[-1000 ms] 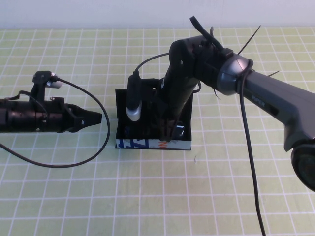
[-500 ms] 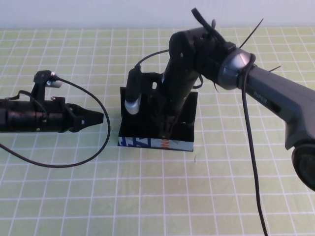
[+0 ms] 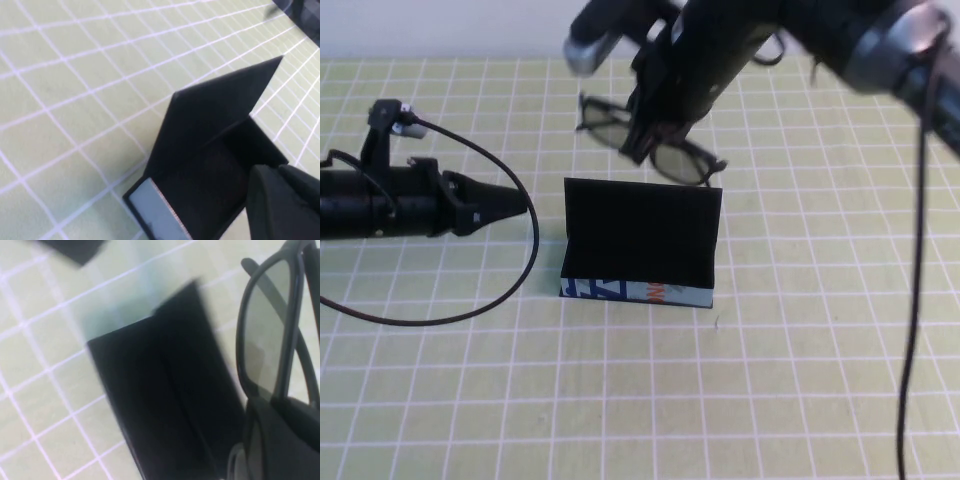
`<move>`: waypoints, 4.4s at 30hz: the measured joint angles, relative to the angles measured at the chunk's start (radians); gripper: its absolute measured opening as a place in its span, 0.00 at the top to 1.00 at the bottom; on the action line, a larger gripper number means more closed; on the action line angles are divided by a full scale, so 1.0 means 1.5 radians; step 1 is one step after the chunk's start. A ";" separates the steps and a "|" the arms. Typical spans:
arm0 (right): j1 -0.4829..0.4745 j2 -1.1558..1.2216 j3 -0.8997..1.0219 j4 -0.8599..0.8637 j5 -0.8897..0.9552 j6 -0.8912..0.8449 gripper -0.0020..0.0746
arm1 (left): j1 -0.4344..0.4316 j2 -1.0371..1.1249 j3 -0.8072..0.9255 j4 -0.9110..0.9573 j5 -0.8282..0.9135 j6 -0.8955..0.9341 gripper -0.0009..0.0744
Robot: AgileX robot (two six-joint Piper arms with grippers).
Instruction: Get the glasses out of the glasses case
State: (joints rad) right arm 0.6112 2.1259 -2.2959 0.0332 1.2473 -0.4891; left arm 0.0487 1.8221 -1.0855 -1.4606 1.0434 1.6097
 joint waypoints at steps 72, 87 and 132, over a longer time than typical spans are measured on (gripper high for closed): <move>-0.213 -0.930 0.945 0.061 -0.114 0.370 0.99 | 0.000 -0.625 0.243 0.049 -0.359 -0.153 0.99; -0.213 -1.308 1.162 0.092 -0.320 0.355 0.99 | 0.000 -1.134 0.559 0.009 -0.518 -0.139 0.99; -0.380 -1.390 1.546 0.070 -0.792 0.287 0.99 | 0.000 -1.222 0.741 0.001 -0.601 -0.139 0.99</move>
State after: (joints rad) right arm 0.0411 0.0407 0.0231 0.1380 0.0600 -0.0588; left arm 0.0487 -0.0106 0.0255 -1.4597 0.1413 1.4008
